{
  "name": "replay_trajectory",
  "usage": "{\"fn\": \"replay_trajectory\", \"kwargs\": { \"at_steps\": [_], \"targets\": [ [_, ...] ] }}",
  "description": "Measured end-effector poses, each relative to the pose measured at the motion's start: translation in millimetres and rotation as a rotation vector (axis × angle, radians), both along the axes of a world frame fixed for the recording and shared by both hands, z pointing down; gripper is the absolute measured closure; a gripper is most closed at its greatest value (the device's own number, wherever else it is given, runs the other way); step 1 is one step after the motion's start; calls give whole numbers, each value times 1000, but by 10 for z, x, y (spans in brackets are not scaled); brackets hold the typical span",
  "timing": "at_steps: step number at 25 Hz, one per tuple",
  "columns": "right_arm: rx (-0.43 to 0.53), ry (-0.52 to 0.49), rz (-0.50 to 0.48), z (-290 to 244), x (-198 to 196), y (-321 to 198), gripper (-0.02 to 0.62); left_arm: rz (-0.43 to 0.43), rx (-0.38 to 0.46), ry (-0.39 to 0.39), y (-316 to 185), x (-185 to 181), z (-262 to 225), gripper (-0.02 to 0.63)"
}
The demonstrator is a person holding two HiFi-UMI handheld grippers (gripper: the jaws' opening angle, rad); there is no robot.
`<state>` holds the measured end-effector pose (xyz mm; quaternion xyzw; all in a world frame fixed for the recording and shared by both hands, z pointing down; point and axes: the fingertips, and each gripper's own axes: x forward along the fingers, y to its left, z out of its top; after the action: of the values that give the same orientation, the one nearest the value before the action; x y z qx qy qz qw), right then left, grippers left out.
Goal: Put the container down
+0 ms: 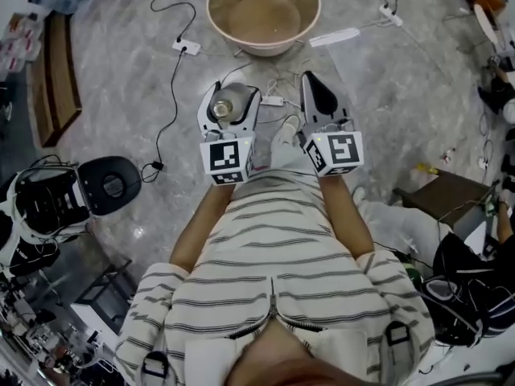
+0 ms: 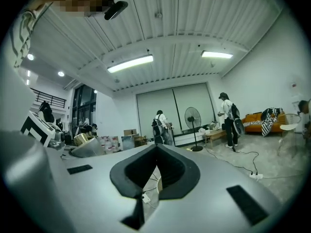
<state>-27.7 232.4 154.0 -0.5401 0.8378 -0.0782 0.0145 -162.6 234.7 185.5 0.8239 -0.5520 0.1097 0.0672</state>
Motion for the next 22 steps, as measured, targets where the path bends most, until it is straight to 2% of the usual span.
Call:
{"fn": "replay_trajectory", "kwargs": {
  "at_steps": [6, 12, 18, 22],
  "targets": [
    [-26, 23, -18, 136, 155, -757, 594, -6, -8, 3, -798, 244, 42, 275],
    [-61, 21, -42, 360, 356, -872, 592, -19, -34, -25, -896, 497, 263, 275],
    [-113, 95, -70, 608, 111, -1540, 592, -22, -137, -9, -1546, 365, 618, 275],
    [-136, 87, -53, 761, 70, -1837, 591, -8, -162, -11, -1791, 325, 782, 275]
  ]
}}
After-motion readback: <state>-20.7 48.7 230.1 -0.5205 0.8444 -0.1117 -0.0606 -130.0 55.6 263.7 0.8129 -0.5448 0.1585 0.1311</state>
